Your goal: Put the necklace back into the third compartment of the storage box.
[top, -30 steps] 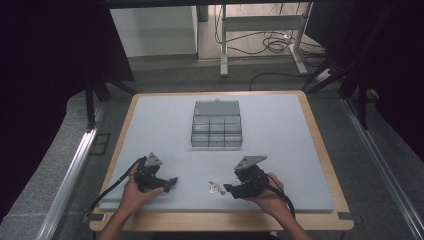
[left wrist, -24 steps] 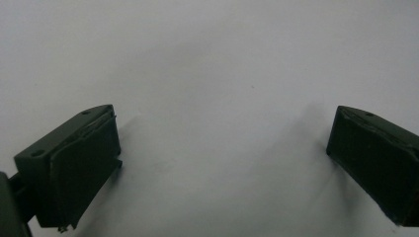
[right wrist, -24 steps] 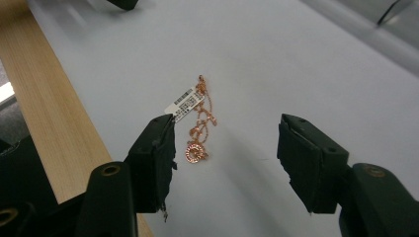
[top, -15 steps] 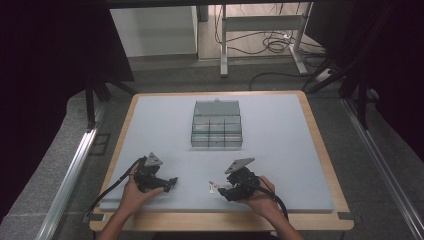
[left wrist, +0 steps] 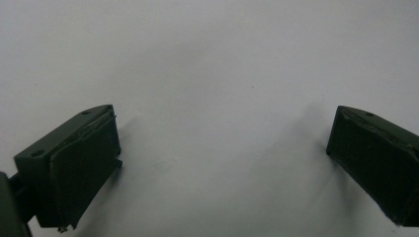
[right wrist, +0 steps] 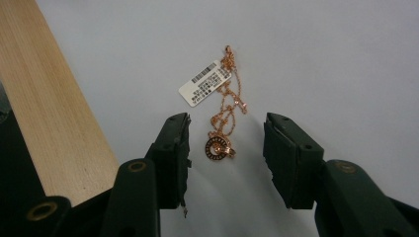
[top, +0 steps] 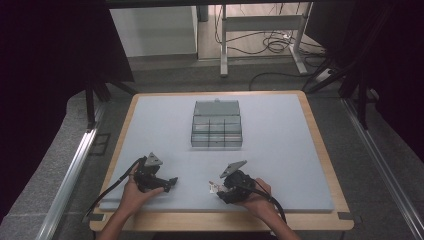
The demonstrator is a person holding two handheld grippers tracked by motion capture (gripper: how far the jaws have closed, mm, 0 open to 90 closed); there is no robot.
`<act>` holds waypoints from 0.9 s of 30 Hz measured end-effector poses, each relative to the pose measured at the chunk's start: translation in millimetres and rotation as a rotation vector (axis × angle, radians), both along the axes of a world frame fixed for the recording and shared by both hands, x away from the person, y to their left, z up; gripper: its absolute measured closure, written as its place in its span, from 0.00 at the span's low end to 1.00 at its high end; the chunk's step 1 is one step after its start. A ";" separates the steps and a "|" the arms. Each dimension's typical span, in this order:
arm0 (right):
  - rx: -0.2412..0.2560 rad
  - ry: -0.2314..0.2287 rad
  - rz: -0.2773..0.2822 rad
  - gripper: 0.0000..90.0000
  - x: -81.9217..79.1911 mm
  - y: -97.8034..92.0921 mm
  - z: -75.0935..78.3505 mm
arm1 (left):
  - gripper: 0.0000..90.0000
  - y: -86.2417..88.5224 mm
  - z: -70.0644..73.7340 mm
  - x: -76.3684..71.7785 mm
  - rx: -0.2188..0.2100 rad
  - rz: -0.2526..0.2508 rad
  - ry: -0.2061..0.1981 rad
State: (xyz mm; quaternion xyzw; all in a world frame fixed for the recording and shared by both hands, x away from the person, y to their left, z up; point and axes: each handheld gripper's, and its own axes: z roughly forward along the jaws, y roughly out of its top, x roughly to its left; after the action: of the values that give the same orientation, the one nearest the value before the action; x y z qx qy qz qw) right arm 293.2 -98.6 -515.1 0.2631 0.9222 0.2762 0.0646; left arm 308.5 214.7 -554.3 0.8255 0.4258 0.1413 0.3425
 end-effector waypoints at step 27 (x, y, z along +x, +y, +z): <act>-0.016 -0.014 -0.027 0.87 -1.3 3.5 0.2 | 0.00 -0.1 -0.1 -0.1 0.000 0.000 -0.001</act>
State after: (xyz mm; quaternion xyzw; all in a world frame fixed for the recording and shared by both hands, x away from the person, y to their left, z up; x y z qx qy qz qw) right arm 291.9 -95.1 -515.0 0.2730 0.9203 0.2696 0.0767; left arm 308.4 214.7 -554.3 0.8253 0.4259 0.1417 0.3426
